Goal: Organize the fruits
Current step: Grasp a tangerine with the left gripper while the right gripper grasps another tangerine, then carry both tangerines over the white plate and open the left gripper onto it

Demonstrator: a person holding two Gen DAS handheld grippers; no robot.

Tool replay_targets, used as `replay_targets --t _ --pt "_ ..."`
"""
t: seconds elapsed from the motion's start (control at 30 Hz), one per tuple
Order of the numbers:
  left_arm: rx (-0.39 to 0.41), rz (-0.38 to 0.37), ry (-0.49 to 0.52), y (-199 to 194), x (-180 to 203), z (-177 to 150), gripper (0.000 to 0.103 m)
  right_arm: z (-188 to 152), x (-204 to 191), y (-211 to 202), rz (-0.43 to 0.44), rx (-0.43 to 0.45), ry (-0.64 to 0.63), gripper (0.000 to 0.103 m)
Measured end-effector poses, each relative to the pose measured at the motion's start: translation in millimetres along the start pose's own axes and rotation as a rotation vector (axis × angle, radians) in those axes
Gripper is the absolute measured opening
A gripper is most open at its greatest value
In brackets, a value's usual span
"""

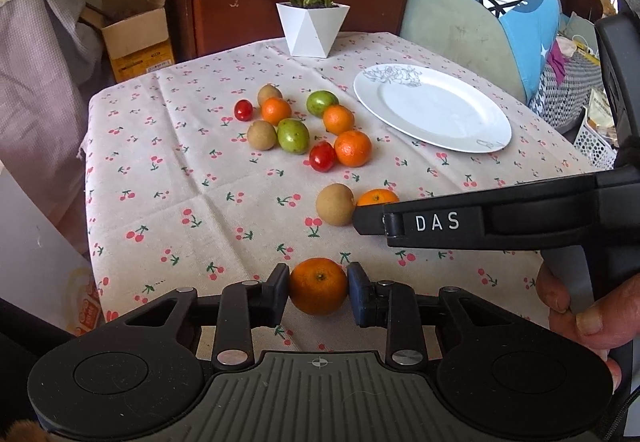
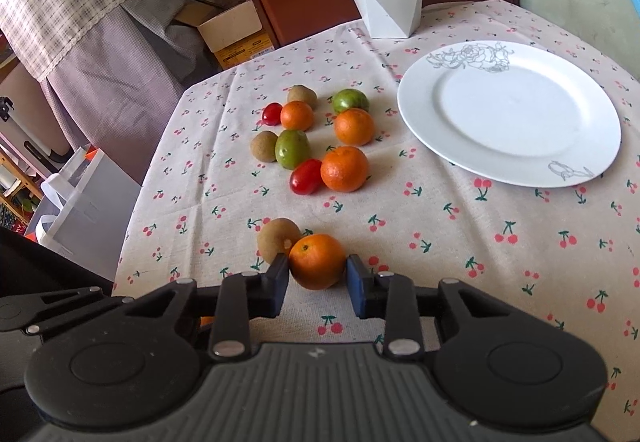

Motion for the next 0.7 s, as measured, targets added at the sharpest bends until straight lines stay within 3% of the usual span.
replay_targets --t 0.3,0.7 --pt "0.031 0.028 -0.035 -0.2 -10.8 11.1 0.028 1.5 1.9 -1.5 -0.005 0.010 0.020 0.030" --pt "0.110 0.008 -0.074 -2.6 -17.4 54.1 0.029 26.5 20.7 -33.3 -0.050 0.152 0.121 0.030"
Point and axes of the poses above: each gripper's, at about its wrist camera, not at the fingertips, and y roughly the way its jaws point, x to its right, z to its top, the point moved 7 cm from there along y, roughly the way its jaws point, and after that the axes turned 1 degree about z, right-handed, at the moved point
